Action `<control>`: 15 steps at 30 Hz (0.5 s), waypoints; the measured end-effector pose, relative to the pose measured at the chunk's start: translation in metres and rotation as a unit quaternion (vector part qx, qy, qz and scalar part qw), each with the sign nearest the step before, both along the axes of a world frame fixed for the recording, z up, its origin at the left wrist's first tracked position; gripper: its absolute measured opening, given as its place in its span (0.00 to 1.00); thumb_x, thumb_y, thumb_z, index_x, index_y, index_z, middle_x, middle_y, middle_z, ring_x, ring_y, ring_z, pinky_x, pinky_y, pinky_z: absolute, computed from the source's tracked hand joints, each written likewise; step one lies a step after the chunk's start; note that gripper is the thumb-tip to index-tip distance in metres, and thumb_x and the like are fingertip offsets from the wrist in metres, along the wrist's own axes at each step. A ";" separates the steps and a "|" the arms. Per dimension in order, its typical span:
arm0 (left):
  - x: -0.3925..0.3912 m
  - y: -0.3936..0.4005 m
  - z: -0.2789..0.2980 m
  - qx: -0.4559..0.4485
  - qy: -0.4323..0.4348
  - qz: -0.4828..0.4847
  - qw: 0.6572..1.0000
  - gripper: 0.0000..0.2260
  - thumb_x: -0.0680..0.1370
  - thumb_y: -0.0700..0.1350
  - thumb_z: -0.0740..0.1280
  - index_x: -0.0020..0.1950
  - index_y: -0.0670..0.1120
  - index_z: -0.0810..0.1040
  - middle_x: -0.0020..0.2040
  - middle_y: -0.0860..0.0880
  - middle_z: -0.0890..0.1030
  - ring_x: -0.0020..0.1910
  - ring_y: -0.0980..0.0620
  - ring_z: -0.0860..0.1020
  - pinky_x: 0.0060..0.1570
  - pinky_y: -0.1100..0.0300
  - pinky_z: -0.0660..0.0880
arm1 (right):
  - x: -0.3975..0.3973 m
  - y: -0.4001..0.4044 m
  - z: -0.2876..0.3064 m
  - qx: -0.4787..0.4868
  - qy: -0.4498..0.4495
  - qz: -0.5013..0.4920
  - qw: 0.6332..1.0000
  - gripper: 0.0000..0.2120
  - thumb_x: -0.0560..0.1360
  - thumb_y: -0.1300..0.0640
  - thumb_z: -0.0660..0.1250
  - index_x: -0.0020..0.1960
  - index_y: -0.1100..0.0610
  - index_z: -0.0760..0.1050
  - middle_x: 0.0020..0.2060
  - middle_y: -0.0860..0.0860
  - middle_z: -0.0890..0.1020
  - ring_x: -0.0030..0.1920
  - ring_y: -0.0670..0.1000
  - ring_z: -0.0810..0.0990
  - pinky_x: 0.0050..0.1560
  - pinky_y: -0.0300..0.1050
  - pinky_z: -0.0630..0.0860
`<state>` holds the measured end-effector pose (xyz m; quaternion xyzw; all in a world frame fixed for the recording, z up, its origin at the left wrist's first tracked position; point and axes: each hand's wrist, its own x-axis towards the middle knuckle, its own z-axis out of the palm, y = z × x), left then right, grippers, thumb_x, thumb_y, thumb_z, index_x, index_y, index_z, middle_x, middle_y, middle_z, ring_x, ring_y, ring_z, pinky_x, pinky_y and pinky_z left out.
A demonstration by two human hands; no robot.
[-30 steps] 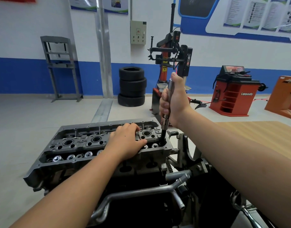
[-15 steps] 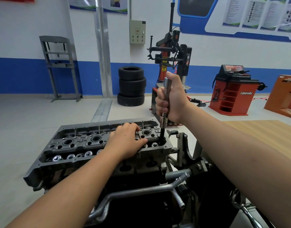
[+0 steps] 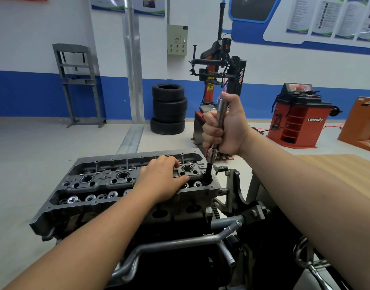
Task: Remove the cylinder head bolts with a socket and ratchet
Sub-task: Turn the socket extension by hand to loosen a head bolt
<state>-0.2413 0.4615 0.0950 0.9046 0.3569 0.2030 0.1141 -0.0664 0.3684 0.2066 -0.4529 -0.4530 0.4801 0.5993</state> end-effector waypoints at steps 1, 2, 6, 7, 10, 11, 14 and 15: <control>0.000 -0.001 0.001 -0.001 -0.003 -0.004 1.000 0.23 0.78 0.66 0.65 0.68 0.56 0.73 0.65 0.55 0.75 0.67 0.50 0.71 0.64 0.48 0.68 | 0.001 -0.001 0.000 -0.003 0.001 0.007 1.000 0.29 0.68 0.31 0.54 0.26 0.56 0.63 0.20 0.50 0.59 0.23 0.49 0.58 0.32 0.43 0.66; -0.001 -0.003 0.002 0.000 -0.008 -0.014 1.000 0.23 0.78 0.66 0.65 0.68 0.56 0.73 0.64 0.55 0.75 0.67 0.51 0.71 0.65 0.48 0.68 | 0.002 -0.002 0.000 -0.007 0.001 0.013 1.000 0.29 0.68 0.31 0.54 0.26 0.56 0.63 0.20 0.50 0.59 0.23 0.49 0.58 0.32 0.43 0.66; 0.006 -0.014 0.011 -0.027 -0.051 -0.123 0.991 0.22 0.79 0.64 0.66 0.70 0.56 0.73 0.63 0.58 0.77 0.61 0.57 0.73 0.63 0.53 0.70 | -0.002 -0.002 0.001 -0.011 -0.009 0.026 1.000 0.29 0.68 0.31 0.55 0.27 0.57 0.64 0.21 0.50 0.59 0.24 0.50 0.58 0.33 0.44 0.67; 0.012 -0.019 0.016 -0.072 -0.074 -0.150 0.983 0.22 0.80 0.63 0.66 0.71 0.56 0.72 0.63 0.59 0.77 0.61 0.58 0.74 0.61 0.55 0.71 | -0.004 -0.002 0.002 -0.010 -0.012 0.023 1.000 0.28 0.68 0.32 0.55 0.27 0.57 0.64 0.21 0.51 0.59 0.24 0.50 0.59 0.34 0.44 0.66; 0.033 -0.031 0.027 -0.178 -0.153 -0.181 0.955 0.11 0.83 0.58 0.63 0.64 0.57 0.73 0.59 0.56 0.80 0.56 0.56 0.79 0.53 0.61 0.74 | -0.011 -0.001 0.003 0.004 -0.010 -0.024 1.000 0.25 0.71 0.36 0.58 0.29 0.57 0.69 0.24 0.52 0.67 0.27 0.52 0.65 0.35 0.45 0.65; 0.039 -0.033 0.029 -0.196 -0.173 -0.182 0.948 0.07 0.84 0.56 0.62 0.60 0.57 0.74 0.57 0.54 0.82 0.55 0.54 0.80 0.52 0.60 0.75 | -0.012 -0.002 0.003 0.011 -0.006 -0.049 0.999 0.24 0.73 0.39 0.59 0.30 0.57 0.71 0.26 0.52 0.70 0.28 0.52 0.67 0.36 0.45 0.67; 0.046 -0.035 0.025 -0.232 -0.206 -0.195 0.930 0.03 0.85 0.54 0.62 0.54 0.58 0.75 0.52 0.55 0.85 0.52 0.56 0.83 0.53 0.54 0.79 | -0.019 -0.005 0.006 0.038 -0.006 -0.144 0.989 0.18 0.77 0.46 0.61 0.35 0.56 0.76 0.31 0.52 0.78 0.30 0.51 0.75 0.39 0.45 0.74; 0.047 -0.034 0.024 -0.234 -0.208 -0.194 0.930 0.03 0.85 0.54 0.63 0.53 0.58 0.76 0.50 0.56 0.85 0.50 0.57 0.83 0.53 0.53 0.79 | -0.023 -0.005 0.007 0.050 -0.009 -0.181 0.982 0.16 0.78 0.48 0.61 0.38 0.56 0.77 0.31 0.51 0.79 0.30 0.51 0.77 0.40 0.46 0.75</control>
